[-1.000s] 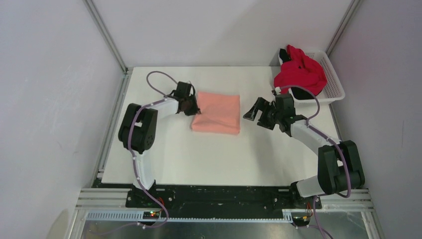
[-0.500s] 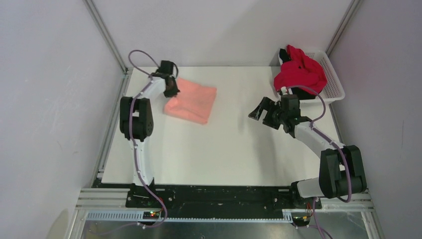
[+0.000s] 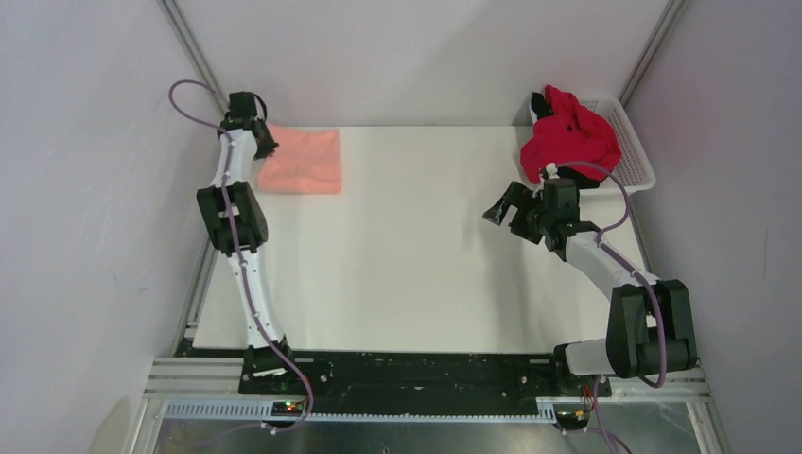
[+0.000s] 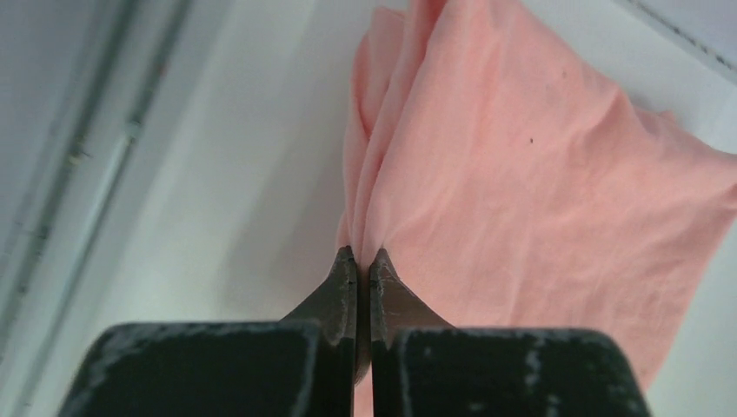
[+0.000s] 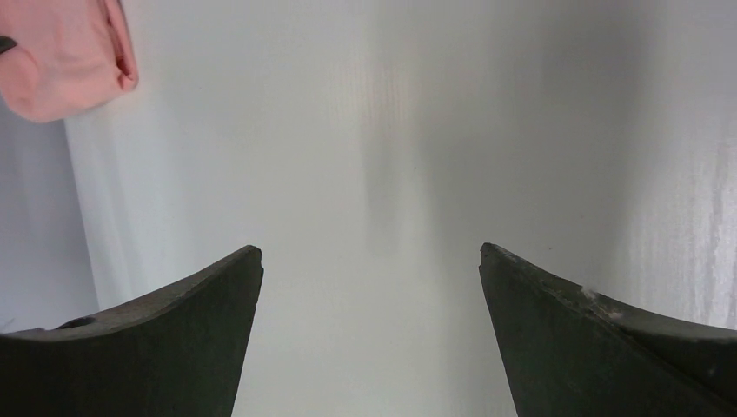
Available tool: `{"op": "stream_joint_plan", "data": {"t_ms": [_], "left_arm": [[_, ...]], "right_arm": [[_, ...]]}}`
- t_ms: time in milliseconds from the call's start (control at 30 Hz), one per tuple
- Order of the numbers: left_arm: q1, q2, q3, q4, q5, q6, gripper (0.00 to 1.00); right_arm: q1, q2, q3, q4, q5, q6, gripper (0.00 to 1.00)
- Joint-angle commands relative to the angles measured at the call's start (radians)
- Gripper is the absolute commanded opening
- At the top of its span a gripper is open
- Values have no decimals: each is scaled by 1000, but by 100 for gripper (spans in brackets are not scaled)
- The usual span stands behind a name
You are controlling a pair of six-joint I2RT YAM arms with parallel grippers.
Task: Fold and stack the t-shirts
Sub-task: Put the neatly folded tshirt into the corner of the board with the left arm, then reset both arms
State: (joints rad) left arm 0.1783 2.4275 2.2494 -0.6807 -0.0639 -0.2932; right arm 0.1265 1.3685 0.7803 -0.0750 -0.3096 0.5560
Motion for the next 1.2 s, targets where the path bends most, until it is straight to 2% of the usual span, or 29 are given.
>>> {"op": "stream_joint_plan", "data": {"t_ms": [0,267,333,367,400,433,500,600,700,800,833,1033,1167], "left_arm": [[10,47,124,-6,-115,90,0],[104,166,326,26,-93,36,2],[108,166,331,60,-100,35,16],[110,161,332,76,-103,32,32],[110,155,333,82,-101,29,49],[110,138,334,90,-89,28,85],[105,100,330,94,-80,27,98],[77,-17,277,96,-93,39,99],[34,-135,159,94,-80,44,100],[11,-248,9,117,109,-64,100],[0,-269,-74,118,130,-80,100],[-231,-547,-510,155,-59,-64,100],[-411,-826,-958,314,-220,-123,100]], "right_arm": [[-2,0,-6,-2,71,-23,99],[1,22,-6,-12,98,-29,99],[3,29,-6,-7,89,-27,99],[4,31,-6,-6,82,-27,99],[9,31,-6,-4,82,-27,99],[11,30,-6,-4,88,-28,99],[15,23,-7,-9,96,-27,99],[24,5,-7,-21,123,-23,99],[41,-37,-7,-36,139,-18,99],[56,-94,-23,-62,161,-9,100],[59,-131,-30,-65,162,-6,99],[61,-327,-122,-110,190,16,99],[65,-487,-230,-138,261,27,99]]}}
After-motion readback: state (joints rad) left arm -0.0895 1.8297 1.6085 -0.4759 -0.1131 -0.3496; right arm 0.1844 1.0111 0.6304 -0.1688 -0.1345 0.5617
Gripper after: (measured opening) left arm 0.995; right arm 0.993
